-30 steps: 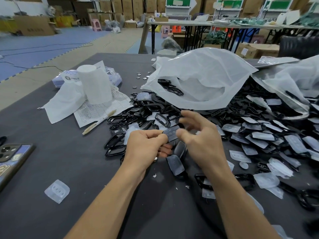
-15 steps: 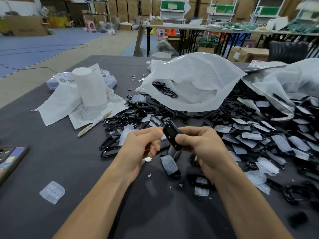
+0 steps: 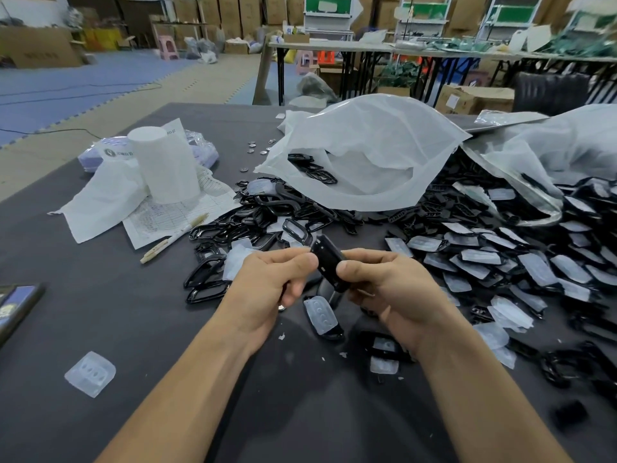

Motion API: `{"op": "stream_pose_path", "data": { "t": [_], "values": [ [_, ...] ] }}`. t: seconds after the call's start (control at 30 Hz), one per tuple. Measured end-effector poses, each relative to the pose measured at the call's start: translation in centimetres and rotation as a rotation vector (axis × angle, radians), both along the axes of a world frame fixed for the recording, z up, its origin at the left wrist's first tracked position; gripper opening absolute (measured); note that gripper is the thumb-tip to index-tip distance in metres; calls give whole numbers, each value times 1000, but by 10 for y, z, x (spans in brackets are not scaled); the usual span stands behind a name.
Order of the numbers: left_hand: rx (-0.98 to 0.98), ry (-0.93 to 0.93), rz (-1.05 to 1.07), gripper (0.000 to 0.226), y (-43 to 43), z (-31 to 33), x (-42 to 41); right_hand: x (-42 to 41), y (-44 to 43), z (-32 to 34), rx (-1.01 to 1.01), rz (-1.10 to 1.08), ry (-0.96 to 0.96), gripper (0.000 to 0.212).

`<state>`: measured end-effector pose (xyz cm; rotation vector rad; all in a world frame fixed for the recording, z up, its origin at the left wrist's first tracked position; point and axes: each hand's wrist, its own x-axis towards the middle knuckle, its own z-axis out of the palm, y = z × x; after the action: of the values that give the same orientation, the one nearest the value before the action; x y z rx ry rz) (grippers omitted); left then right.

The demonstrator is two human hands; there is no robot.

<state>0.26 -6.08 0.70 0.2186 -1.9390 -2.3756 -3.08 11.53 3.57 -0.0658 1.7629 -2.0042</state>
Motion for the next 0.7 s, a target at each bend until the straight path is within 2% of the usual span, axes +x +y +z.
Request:
{"op": "stream_pose_path", "data": {
  "t": [0.07, 0.23, 0.3, 0.37, 0.43, 0.53, 0.7],
  "values": [
    [-21, 4, 65, 15, 1, -3, -2, -11, 16, 3, 270, -110, 201, 26],
    [-180, 25, 194, 9, 0, -8, -4, -53, 95, 23, 1075, -515, 722, 21],
    [-256, 31, 236, 5, 2, -9, -4, -65, 118, 26, 1320, -515, 779, 29],
    [-396, 43, 308, 12, 4, -12, -3, -69, 131, 25, 1473, -443, 722, 37],
    [-577, 49, 381, 14, 4, -12, -2, -68, 135, 21, 1449, -441, 692, 44],
    [-796, 53, 447, 12, 7, -11, 1, -62, 126, 17, 1247, -501, 766, 53],
    [-1033, 48, 503, 30, 1, -15, -1, -74, 74, 9, 1103, -287, 743, 47]
  ]
}}
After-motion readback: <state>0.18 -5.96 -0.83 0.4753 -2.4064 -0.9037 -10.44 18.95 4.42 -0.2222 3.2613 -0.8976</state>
